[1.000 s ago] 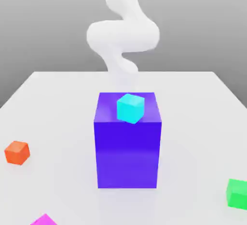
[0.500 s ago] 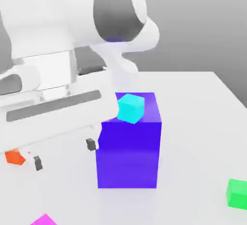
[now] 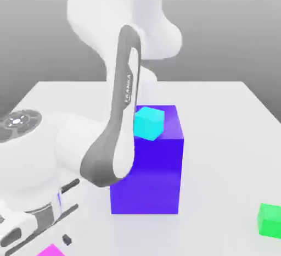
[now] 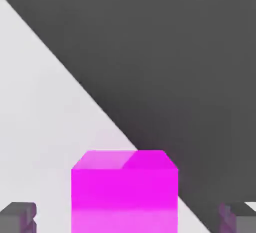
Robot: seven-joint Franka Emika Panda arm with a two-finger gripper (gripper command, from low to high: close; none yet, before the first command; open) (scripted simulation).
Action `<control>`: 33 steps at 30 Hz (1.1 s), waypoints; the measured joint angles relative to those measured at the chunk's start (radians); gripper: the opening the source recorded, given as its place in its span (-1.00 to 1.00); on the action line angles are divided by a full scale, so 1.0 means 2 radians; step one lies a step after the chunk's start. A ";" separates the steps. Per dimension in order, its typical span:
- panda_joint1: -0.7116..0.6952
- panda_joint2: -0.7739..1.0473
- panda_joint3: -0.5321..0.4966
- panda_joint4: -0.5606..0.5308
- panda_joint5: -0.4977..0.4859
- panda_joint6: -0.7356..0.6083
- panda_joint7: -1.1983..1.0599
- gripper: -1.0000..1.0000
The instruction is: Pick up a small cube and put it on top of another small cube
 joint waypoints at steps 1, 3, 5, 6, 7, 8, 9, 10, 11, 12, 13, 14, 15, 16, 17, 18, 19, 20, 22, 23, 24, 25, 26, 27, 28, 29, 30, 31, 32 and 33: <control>0.000 0.000 0.000 0.000 0.000 0.000 0.000 -1.00; 0.000 0.000 0.000 0.000 0.000 -0.001 0.000 -1.00; -0.002 0.005 0.002 0.001 0.002 0.002 -0.002 -1.00; 0.001 -0.003 -0.001 -0.001 -0.001 -0.003 0.001 -1.00; 0.006 -0.016 -0.008 -0.004 -0.009 -0.012 0.006 -1.00; 0.006 -0.016 -0.008 -0.004 -0.009 -0.013 0.006 -1.00; 0.015 -0.042 -0.020 -0.011 -0.023 -0.032 0.016 -1.00; 0.024 -0.062 -0.024 -0.017 -0.036 -0.045 0.019 -1.00; 0.037 -0.073 -0.015 -0.023 -0.047 -0.051 0.008 -1.00; 0.049 -0.081 -0.005 -0.028 -0.057 -0.054 -0.004 -1.00; 0.061 -0.088 0.005 -0.033 -0.066 -0.056 -0.016 -1.00; 0.072 -0.095 0.016 -0.039 -0.075 -0.057 -0.029 -1.00; 0.084 -0.102 0.027 -0.044 -0.084 -0.058 -0.041 -1.00; 0.095 -0.109 0.039 -0.050 -0.092 -0.059 -0.054 -1.00; 0.107 -0.117 0.050 -0.057 -0.102 -0.059 -0.067 -1.00; 0.118 -0.125 0.061 -0.064 -0.111 -0.059 -0.080 -1.00; 0.130 -0.133 0.073 -0.071 -0.120 -0.059 -0.093 -1.00; 0.141 -0.141 0.085 -0.078 -0.129 -0.059 -0.106 -1.00; 0.164 -0.159 0.109 -0.094 -0.148 -0.058 -0.133 -1.00; 0.175 -0.165 0.121 -0.100 -0.156 -0.056 -0.146 -1.00; 0.187 -0.168 0.133 -0.104 -0.165 -0.053 -0.159 -1.00; 0.198 -0.166 0.145 -0.107 -0.174 -0.047 -0.172 -1.00; 0.210 -0.159 0.157 -0.107 -0.183 -0.038 -0.184 -1.00; 0.222 -0.146 0.168 -0.105 -0.195 -0.026 -0.195 -1.00; 0.235 -0.131 0.177 -0.101 -0.207 -0.013 -0.205 1.00; 0.235 -0.131 0.177 -0.101 -0.207 -0.013 -0.205 1.00; 0.235 -0.131 0.177 -0.101 -0.207 -0.013 -0.205 1.00; 0.235 -0.131 0.177 -0.101 -0.207 -0.013 -0.205 1.00; 0.235 -0.131 0.177 -0.101 -0.207 -0.013 -0.205 1.00; 0.235 -0.131 0.177 -0.101 -0.207 -0.013 -0.205 1.00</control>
